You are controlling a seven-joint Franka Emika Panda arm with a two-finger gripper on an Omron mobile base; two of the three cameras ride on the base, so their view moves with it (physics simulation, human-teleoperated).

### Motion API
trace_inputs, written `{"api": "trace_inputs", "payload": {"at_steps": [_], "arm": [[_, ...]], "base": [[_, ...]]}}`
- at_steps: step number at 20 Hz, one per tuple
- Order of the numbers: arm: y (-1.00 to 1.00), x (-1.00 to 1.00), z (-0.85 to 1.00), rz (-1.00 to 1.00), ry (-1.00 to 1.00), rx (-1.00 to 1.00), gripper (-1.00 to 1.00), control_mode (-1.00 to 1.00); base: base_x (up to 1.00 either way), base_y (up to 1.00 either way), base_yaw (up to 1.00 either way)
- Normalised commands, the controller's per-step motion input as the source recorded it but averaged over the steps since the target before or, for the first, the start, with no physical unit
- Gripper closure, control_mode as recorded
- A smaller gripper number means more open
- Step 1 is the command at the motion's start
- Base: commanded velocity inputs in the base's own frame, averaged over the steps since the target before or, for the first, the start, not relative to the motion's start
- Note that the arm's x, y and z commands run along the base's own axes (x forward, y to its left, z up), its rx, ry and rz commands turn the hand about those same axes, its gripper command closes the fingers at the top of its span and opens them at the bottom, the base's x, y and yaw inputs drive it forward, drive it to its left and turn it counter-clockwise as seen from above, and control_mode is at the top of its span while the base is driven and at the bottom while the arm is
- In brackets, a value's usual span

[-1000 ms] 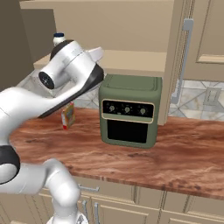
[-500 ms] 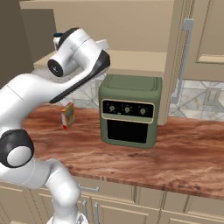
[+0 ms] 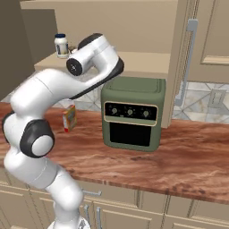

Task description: There are various items on the counter. Only move the condiments/shakers into the cabinet.

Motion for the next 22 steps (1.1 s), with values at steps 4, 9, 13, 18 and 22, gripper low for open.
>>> {"api": "trace_inputs", "payload": {"at_steps": [4, 9, 13, 18, 22], "arm": [[0.11, 0.49, 0.71, 0.15, 0.22, 0.16, 1.0, -1.0], [0.15, 0.48, 0.73, 0.1, 0.24, 0.09, 1.0, -1.0], [0.2, 0.41, 0.62, 0.07, 0.25, 0.02, 1.0, -1.0], [0.37, 0.27, 0.35, 0.04, 0.28, 0.0, -1.0, -1.0], [0.61, 0.22, 0.16, 0.01, 0.36, 0.0, -1.0, -1.0]], "base": [[0.0, 0.0, 0.0], [0.0, 0.0, 0.0], [0.0, 0.0, 0.0], [0.0, 0.0, 0.0], [0.0, 0.0, 0.0]]}}
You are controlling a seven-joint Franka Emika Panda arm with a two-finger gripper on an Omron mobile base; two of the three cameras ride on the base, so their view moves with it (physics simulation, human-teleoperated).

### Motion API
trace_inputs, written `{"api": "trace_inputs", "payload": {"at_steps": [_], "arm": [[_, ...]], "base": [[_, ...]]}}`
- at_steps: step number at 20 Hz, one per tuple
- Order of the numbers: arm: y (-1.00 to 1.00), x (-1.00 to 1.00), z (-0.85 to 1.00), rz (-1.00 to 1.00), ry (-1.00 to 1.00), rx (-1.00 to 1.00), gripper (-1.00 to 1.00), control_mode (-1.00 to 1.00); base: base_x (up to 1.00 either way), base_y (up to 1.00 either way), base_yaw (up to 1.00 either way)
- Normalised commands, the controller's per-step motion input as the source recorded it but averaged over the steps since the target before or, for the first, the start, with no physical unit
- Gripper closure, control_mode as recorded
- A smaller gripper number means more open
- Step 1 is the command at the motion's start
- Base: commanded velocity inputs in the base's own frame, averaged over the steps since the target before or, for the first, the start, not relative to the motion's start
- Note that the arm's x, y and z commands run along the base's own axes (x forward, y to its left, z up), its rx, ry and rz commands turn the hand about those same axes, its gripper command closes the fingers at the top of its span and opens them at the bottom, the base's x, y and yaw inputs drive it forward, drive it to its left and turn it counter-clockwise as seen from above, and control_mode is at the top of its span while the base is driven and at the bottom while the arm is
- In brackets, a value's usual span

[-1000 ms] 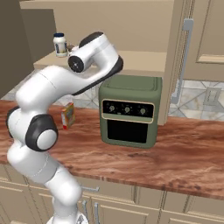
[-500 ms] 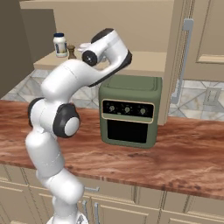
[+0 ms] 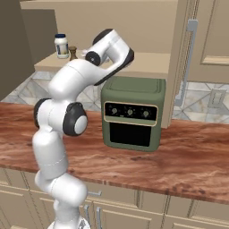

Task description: There are various items on the counter. Only move the condiments/shakers into the cabinet.

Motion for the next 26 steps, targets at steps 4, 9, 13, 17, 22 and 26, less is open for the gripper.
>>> {"api": "trace_inputs", "payload": {"at_steps": [4, 9, 13, 17, 22, 26], "arm": [[0.4, 0.09, 0.43, 0.01, 0.31, 0.0, -1.0, -1.0], [0.29, 0.0, 0.83, 0.0, 0.25, 0.04, -1.0, -1.0], [0.27, 0.0, 0.84, 0.0, 0.28, 0.06, -1.0, -1.0], [0.27, -0.07, 0.97, 0.0, 0.29, 0.08, -1.0, -1.0], [0.17, -0.52, 1.0, 0.0, 0.22, 0.12, -1.0, -1.0], [0.26, -0.61, 0.99, 0.0, 0.27, 0.12, -1.0, -1.0]], "base": [[0.0, 0.0, 0.0], [0.0, 0.0, 0.0], [0.0, 0.0, 0.0], [0.0, 0.0, 0.0], [0.0, 0.0, 0.0], [0.0, 0.0, 0.0]]}}
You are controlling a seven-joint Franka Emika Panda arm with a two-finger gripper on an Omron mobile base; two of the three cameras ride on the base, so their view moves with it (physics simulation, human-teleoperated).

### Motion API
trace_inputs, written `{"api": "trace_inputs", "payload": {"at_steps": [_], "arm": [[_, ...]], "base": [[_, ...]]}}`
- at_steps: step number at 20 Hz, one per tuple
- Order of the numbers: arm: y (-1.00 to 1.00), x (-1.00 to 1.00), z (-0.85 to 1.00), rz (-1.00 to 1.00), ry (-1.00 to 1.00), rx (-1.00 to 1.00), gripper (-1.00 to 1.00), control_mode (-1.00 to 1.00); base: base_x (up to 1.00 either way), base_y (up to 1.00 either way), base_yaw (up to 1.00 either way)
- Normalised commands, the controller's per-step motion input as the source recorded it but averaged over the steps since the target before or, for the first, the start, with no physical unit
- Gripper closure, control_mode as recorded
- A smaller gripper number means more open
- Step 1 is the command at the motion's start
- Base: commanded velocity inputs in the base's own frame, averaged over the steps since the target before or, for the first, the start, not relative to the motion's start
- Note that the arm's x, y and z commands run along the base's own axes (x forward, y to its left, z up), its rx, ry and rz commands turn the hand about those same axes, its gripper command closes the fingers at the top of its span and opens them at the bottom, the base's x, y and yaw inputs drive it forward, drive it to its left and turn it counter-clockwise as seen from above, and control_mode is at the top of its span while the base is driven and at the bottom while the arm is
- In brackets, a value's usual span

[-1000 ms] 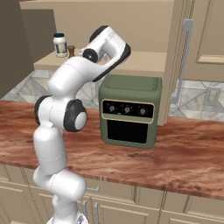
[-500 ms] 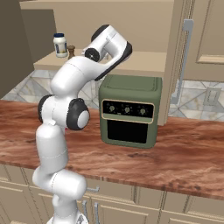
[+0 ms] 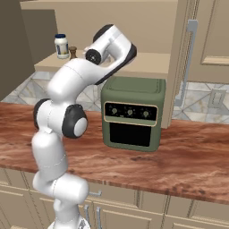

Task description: There are various items on the counter. Only move the condiments/shakers into the cabinet.

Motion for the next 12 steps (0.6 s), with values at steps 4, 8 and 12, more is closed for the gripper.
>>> {"api": "trace_inputs", "payload": {"at_steps": [4, 8, 12], "arm": [[0.34, -0.71, 1.0, 0.0, 0.3, 0.13, -1.0, -1.0], [0.5, -0.86, 0.97, 0.0, 0.25, 0.12, -1.0, -1.0], [0.54, -0.97, 0.93, 0.0, 0.18, 0.1, -1.0, -1.0]], "base": [[0.0, 0.0, 0.0], [0.0, 0.0, 0.0], [0.0, 0.0, 0.0]]}}
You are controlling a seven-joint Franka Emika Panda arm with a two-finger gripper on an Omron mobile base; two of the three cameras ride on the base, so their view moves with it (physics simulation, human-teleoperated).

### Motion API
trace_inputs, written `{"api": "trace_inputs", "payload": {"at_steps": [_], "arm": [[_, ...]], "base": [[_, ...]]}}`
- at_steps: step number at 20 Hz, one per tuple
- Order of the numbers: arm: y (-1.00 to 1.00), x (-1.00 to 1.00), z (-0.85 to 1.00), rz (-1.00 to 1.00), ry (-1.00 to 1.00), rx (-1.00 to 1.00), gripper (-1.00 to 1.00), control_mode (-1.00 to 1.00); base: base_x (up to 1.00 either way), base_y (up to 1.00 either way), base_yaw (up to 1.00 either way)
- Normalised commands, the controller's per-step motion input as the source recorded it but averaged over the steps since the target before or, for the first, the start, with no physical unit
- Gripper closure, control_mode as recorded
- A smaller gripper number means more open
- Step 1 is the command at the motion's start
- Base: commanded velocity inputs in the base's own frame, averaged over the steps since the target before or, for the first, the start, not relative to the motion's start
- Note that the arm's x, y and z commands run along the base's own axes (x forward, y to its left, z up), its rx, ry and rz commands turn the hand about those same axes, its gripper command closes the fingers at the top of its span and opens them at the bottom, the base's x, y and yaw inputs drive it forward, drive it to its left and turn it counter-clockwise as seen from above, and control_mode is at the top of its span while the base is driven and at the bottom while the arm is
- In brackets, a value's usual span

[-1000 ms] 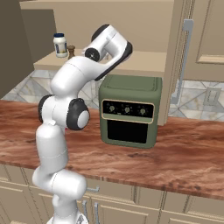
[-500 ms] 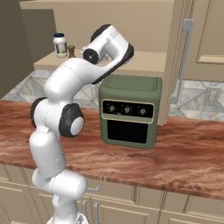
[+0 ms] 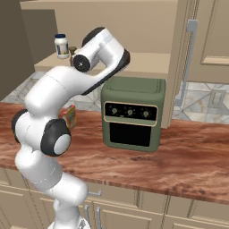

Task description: There are various items on the counter. Only move the condiments/shakers into the cabinet.

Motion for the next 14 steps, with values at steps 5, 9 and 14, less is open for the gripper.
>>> {"api": "trace_inputs", "payload": {"at_steps": [5, 9, 14], "arm": [[0.41, -1.0, 0.66, 0.0, 0.2, 0.04, -1.0, -1.0], [0.03, -1.0, 0.26, 0.0, 0.27, 0.0, -1.0, -1.0], [0.0, -1.0, 0.05, 0.0, 0.34, 0.0, -1.0, -1.0]], "base": [[0.0, 0.0, 0.0], [0.0, 0.0, 0.0], [0.0, 0.0, 0.0]]}}
